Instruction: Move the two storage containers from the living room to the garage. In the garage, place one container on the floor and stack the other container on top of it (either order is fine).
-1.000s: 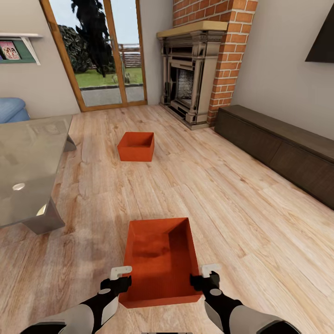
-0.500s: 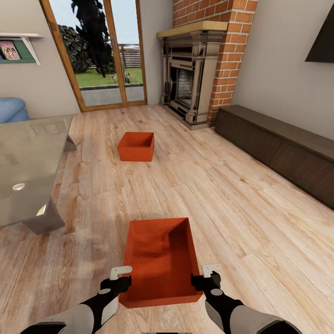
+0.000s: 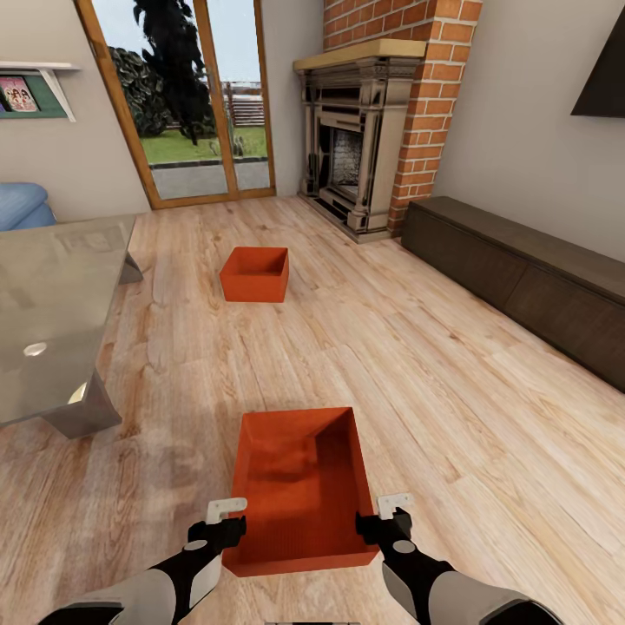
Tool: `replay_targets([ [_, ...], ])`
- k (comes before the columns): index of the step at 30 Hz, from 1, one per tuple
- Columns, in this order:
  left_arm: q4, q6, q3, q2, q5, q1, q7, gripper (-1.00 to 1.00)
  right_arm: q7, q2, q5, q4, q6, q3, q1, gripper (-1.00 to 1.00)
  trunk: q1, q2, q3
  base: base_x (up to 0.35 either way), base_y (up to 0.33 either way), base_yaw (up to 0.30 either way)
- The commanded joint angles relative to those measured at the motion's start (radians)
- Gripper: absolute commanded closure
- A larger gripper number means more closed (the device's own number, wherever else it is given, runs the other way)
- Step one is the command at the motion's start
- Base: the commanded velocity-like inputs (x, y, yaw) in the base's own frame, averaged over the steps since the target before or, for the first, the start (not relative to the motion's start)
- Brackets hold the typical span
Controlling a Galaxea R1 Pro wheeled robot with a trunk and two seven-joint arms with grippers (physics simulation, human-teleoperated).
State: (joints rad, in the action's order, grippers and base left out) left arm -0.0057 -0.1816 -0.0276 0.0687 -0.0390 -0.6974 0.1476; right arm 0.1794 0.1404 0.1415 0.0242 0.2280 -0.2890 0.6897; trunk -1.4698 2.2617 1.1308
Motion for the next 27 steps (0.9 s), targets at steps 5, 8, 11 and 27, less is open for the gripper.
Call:
replay_targets([
  [5,0.001,-0.004,-0.003,0.0,-0.004,-0.001,0.001,-1.0,0.002,0.001,0.01,-0.001,0.006,-0.009,0.001,-1.0,-0.007,0.014,0.007,0.0,0.0,0.0],
  [8,0.001,-0.004,-0.002,0.0,-0.004,-0.001,0.001,-1.0,0.002,0.001,0.01,-0.001,0.008,-0.009,0.001,-1.0,-0.019,0.035,0.016,0.0,0.0,0.0],
  [11,0.001,-0.004,-0.002,0.0,-0.004,-0.001,0.001,-1.0,0.002,0.001,0.01,-0.001,0.008,-0.009,0.001,-1.0,-0.03,0.056,0.026,0.0,0.0,0.0],
  [27,0.001,-0.004,-0.002,0.0,-0.004,-0.001,0.001,-1.0,0.002,0.001,0.01,-0.001,0.008,-0.009,0.001,-1.0,-0.073,0.133,0.06,0.0,0.0,0.0],
])
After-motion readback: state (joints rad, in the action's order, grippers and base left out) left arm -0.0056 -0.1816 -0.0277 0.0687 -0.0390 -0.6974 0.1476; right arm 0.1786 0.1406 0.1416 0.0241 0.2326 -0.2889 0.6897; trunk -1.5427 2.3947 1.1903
